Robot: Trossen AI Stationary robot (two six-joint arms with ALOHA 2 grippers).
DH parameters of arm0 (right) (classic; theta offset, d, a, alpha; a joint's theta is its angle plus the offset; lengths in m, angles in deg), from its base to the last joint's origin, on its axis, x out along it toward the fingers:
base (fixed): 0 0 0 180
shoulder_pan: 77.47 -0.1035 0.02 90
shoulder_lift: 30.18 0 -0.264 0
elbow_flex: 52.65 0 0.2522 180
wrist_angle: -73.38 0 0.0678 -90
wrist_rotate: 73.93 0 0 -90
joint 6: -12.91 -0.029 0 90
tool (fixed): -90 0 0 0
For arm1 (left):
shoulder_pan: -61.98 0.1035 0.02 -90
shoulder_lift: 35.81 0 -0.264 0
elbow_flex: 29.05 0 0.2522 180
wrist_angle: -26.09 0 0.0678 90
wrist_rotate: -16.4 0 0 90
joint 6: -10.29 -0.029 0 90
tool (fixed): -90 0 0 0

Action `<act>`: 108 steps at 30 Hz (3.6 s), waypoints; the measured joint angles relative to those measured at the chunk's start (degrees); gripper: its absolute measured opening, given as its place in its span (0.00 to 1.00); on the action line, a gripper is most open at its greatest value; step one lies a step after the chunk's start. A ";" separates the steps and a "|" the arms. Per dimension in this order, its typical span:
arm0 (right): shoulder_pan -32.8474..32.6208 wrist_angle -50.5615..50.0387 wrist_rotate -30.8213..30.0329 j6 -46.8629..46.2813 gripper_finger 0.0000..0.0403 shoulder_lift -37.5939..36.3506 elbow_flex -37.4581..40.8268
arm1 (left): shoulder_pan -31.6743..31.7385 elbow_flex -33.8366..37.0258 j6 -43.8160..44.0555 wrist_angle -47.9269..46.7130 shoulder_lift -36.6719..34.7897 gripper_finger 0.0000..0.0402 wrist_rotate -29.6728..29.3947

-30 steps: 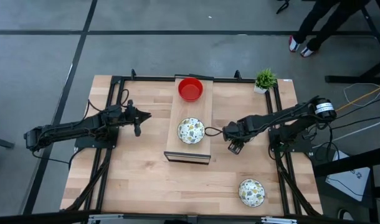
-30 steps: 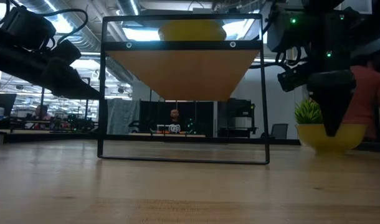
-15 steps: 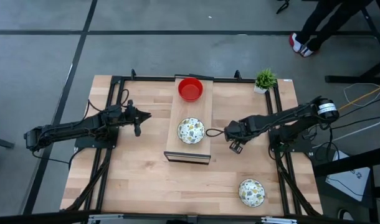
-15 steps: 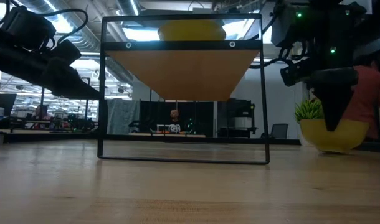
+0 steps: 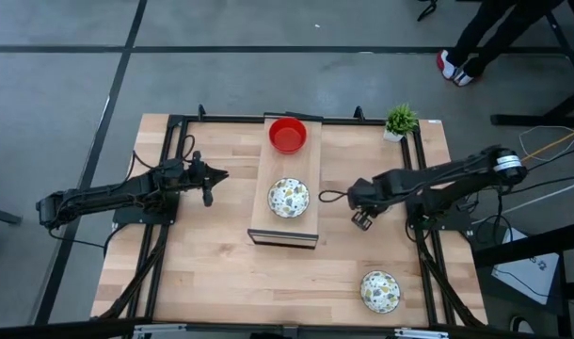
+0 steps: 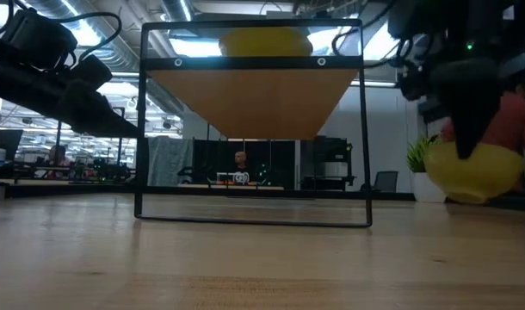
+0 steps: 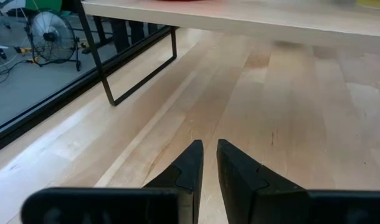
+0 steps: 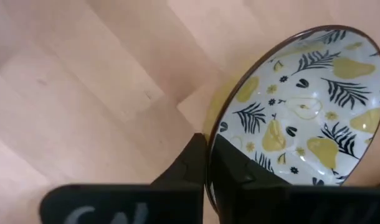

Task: Pick & Place Mini bowls
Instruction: Stack the top white bowl on top of the white bowl on the shelf

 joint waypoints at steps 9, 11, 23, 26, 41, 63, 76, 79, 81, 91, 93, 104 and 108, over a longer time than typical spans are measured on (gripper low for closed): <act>-0.63 0.20 -9.37 -3.50 0.03 -8.57 0.00 | 0.00 0.00 0.00 0.00 -0.02 0.11 0.00; -0.63 0.33 -11.87 -4.35 0.03 -10.34 0.00 | 0.00 0.00 0.00 0.00 -0.01 0.11 0.00; -0.63 17.49 -27.94 6.09 0.03 -16.93 -0.08 | 0.00 0.00 0.00 0.02 0.00 0.11 0.00; -0.77 25.26 -28.21 11.94 0.03 -17.10 -0.11 | 0.01 0.00 0.00 0.02 -0.01 0.11 0.00; -7.21 50.65 -29.14 37.44 0.03 -17.10 -0.15 | 0.01 0.00 0.00 0.02 -0.02 0.11 0.00; -11.28 60.12 -25.26 63.31 0.03 -8.54 -2.10 | 0.00 0.00 0.00 0.02 -0.01 0.11 0.00; -14.58 35.03 -24.91 59.79 0.03 5.07 -27.59 | 0.01 0.00 0.00 0.02 0.00 0.11 0.00; -14.56 27.03 -24.97 57.01 0.03 7.50 -33.09 | 0.01 0.00 0.00 0.02 0.00 0.11 0.00; -14.56 22.71 -25.02 55.60 0.03 8.89 -36.09 | 0.00 0.00 0.00 0.01 -0.01 0.11 0.00; -14.56 16.40 -25.02 54.61 0.03 11.18 -40.44 | 0.00 0.00 0.00 0.02 -0.02 0.11 0.00; -14.56 16.39 -25.04 54.62 0.03 11.18 -40.44 | 0.00 0.00 0.00 0.02 -0.02 0.11 0.00; -14.56 15.51 -24.76 54.19 0.03 11.16 -40.44 | 0.00 0.00 0.00 0.02 -0.02 0.11 0.00; -14.56 15.52 -21.76 53.95 0.03 11.16 -40.44 | 0.00 0.00 0.00 0.02 0.00 0.11 0.00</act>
